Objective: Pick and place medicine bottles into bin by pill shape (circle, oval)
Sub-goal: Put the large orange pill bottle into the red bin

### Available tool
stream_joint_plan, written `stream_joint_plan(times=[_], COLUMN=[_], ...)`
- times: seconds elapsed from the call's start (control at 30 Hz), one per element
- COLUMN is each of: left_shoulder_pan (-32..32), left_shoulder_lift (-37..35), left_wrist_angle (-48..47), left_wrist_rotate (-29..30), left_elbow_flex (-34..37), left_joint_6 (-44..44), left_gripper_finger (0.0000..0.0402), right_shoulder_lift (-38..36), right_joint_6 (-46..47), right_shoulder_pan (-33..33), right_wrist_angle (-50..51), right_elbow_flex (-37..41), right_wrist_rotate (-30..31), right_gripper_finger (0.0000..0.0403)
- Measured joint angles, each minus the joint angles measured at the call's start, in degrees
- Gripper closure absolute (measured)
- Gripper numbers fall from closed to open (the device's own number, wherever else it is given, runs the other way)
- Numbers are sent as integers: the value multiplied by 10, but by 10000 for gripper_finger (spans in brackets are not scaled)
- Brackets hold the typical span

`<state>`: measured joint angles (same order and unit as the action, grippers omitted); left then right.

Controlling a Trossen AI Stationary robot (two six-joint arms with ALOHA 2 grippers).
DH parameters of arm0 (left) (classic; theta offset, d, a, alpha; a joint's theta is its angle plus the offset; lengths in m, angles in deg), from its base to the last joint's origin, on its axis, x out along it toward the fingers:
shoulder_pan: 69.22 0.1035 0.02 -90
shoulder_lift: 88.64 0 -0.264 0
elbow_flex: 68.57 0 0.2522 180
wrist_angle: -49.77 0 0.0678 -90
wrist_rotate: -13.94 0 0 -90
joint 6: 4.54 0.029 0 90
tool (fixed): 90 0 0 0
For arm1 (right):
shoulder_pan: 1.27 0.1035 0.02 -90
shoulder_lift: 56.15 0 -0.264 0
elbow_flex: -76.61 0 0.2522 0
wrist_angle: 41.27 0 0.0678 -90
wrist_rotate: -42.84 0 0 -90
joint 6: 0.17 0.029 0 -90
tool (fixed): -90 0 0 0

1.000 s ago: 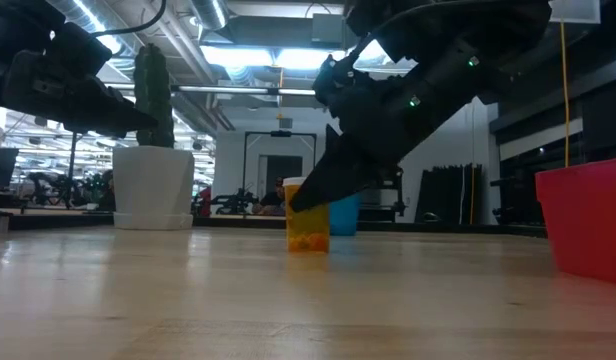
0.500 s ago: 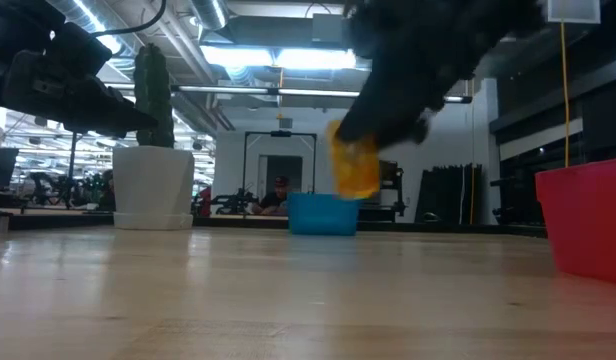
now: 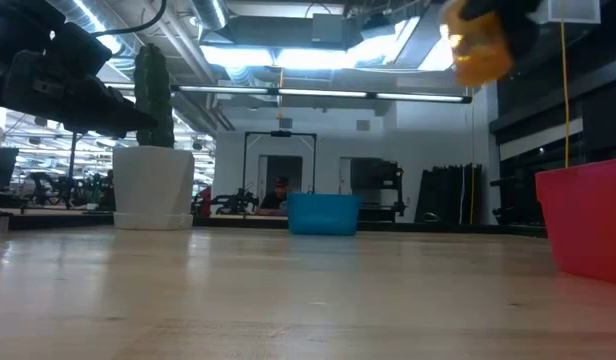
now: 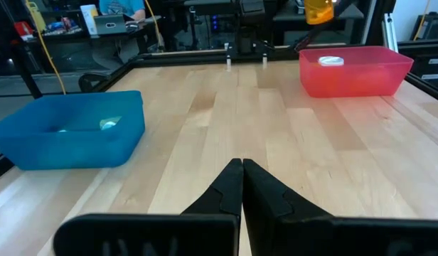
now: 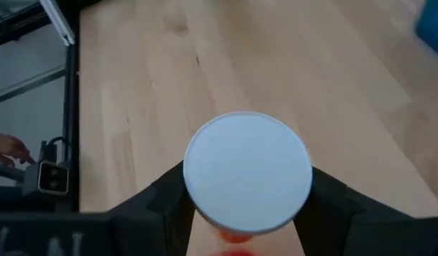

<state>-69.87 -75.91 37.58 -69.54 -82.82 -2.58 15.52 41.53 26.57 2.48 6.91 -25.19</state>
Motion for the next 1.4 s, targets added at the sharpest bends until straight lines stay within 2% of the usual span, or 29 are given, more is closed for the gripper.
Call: stream_joint_plan(times=[0.13,0.27,0.53,0.7,1.0,1.4], left_shoulder_pan=[0,0,0,0,0,0], left_shoulder_lift=[0,0,0,0,0,0], left_wrist_angle=[0,0,0,0,0,0], left_wrist_rotate=[0,0,0,0,0,0], left_elbow_flex=[0,0,0,0,0,0], left_joint_6=[0,0,0,0,0,0], left_gripper_finger=[401,401,401,401,401,401], right_shoulder_lift=[-25,-34,-31,-31,-31,-31], right_joint_6=[66,115,195,199,232,241], right_shoulder_pan=[27,48,77,87,87,87], right_wrist_angle=[61,90,111,111,110,111], right_elbow_flex=[0,0,0,0,0,0], right_wrist_rotate=[0,-39,-150,-215,-243,-219], right_gripper_finger=[213,213,213,213,213,212])
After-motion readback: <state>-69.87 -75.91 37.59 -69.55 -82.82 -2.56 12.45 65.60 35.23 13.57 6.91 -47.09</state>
